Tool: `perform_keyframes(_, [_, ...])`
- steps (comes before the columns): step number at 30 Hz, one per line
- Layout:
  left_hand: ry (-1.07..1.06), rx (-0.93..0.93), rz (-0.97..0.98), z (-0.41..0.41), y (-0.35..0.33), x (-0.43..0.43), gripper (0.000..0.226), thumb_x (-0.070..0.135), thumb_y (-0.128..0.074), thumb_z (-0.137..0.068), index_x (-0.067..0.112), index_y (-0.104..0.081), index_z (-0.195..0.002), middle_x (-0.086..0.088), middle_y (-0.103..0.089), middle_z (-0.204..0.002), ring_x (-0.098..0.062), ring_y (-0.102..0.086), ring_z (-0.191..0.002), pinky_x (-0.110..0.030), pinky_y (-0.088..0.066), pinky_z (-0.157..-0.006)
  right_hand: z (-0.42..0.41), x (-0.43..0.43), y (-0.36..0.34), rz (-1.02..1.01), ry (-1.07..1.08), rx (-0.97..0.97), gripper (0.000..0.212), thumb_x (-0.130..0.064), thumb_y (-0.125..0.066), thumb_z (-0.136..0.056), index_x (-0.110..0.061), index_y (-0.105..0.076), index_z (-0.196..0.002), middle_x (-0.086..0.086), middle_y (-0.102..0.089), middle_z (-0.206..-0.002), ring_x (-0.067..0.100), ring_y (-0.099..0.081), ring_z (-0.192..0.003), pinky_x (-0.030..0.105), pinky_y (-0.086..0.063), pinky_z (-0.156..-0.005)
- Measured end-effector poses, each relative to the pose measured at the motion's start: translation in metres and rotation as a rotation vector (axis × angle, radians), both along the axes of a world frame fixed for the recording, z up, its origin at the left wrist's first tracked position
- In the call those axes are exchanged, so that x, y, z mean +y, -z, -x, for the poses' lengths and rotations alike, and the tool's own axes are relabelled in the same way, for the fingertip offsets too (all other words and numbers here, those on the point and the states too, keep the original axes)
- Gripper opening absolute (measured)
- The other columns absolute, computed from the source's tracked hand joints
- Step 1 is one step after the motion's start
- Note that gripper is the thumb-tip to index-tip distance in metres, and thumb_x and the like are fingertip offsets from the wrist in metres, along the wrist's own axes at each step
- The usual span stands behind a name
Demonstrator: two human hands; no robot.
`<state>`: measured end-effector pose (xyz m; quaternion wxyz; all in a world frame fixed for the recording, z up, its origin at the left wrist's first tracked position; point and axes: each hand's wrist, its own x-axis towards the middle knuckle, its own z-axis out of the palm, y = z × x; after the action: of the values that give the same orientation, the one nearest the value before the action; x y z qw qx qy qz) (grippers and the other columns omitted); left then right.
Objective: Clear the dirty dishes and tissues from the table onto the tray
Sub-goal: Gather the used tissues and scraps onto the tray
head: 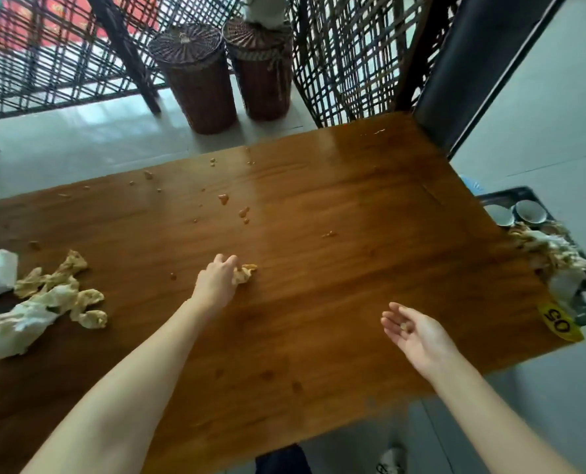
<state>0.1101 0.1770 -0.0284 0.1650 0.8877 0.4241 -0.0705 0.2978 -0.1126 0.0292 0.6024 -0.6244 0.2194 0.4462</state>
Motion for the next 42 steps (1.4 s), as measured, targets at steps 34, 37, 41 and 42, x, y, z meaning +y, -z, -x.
perform_keyframes(34, [0.073, -0.453, 0.208, -0.187, -0.073, -0.26, 0.014, 0.003, -0.06, -0.084, 0.01, -0.064, -0.096, 0.001, -0.037, -0.095, -0.016, -0.046, -0.083, -0.017, -0.036, -0.068, -0.112, -0.152, -0.038, -0.187, 0.116, 0.055, 0.016, -0.008, -0.043, -0.099, -0.004, -0.058, -0.094, 0.015, -0.06, -0.1, 0.027, -0.059, -0.1, 0.037, -0.043, -0.097])
perform_keyframes(37, [0.123, -0.445, 0.221, -0.222, -0.075, -0.281, 0.015, 0.002, -0.06, -0.084, 0.012, -0.065, -0.095, 0.0, -0.04, -0.097, -0.017, -0.047, -0.086, -0.017, -0.035, -0.073, -0.138, -0.172, -0.035, -0.185, 0.145, 0.045, 0.018, -0.008, -0.043, -0.099, -0.005, -0.058, -0.09, 0.013, -0.059, -0.093, 0.023, -0.059, -0.087, 0.033, -0.047, -0.084])
perform_keyframes(41, [0.181, -0.431, 0.265, -0.269, -0.068, -0.304, 0.019, 0.003, -0.059, -0.085, 0.015, -0.065, -0.098, 0.001, -0.041, -0.098, -0.015, -0.044, -0.089, -0.008, -0.032, -0.065, -0.177, -0.207, -0.024, -0.153, 0.284, 0.049, 0.019, -0.006, -0.044, -0.098, -0.003, -0.058, -0.086, 0.011, -0.054, -0.082, 0.02, -0.055, -0.074, 0.028, -0.047, -0.065])
perform_keyframes(42, [0.193, -0.428, 0.274, -0.282, -0.067, -0.308, 0.02, 0.004, -0.059, -0.085, 0.016, -0.066, -0.099, 0.002, -0.041, -0.098, -0.014, -0.044, -0.089, -0.008, -0.032, -0.068, -0.188, -0.214, -0.021, -0.148, 0.308, 0.055, 0.019, -0.006, -0.044, -0.098, -0.003, -0.057, -0.085, 0.012, -0.053, -0.082, 0.02, -0.054, -0.073, 0.028, -0.047, -0.064])
